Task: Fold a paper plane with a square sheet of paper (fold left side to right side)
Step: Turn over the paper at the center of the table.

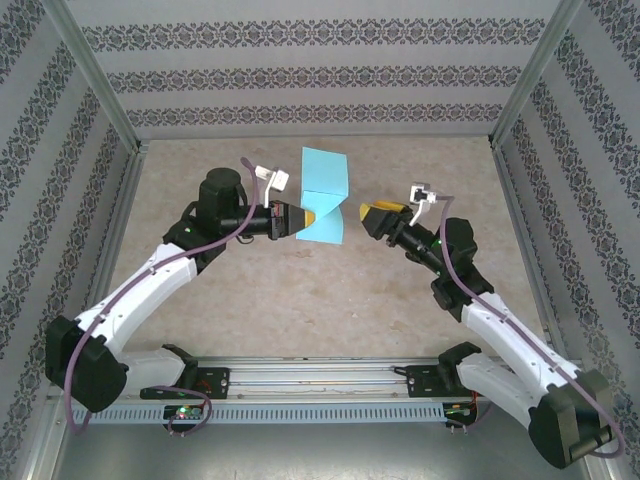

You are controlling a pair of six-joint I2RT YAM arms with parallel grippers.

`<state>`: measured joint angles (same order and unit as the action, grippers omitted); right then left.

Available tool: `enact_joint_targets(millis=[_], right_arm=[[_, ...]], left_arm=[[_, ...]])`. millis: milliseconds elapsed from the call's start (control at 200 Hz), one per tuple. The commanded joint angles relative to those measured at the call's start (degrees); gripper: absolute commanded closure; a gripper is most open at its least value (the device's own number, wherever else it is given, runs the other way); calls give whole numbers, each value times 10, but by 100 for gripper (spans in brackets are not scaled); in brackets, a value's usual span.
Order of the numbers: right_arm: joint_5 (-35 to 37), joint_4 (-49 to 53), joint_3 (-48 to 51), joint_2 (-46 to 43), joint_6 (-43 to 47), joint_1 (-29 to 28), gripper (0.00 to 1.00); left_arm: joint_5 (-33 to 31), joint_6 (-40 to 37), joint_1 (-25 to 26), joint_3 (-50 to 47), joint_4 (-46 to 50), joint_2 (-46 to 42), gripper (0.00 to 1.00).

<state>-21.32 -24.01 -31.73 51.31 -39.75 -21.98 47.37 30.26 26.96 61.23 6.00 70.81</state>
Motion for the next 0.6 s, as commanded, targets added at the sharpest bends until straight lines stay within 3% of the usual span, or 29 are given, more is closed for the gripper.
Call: enact_joint_targets(millis=[0, 150, 295, 465, 600], right_arm=[[76, 152, 5, -28, 51, 13, 26], [145, 292, -10, -38, 87, 27, 15], [224, 398, -26, -15, 103, 33, 2], [281, 473, -47, 27, 109, 38, 2], [304, 484, -47, 44, 93, 39, 2]], left_arm=[[-70, -122, 4, 44, 193, -16, 100], [-171, -175, 8, 94, 334, -16, 100], [-313, -207, 44, 136, 444, -7, 100], [-475, -191, 119, 167, 520, 19, 100], [-628, -132, 179, 192, 589, 59, 100]])
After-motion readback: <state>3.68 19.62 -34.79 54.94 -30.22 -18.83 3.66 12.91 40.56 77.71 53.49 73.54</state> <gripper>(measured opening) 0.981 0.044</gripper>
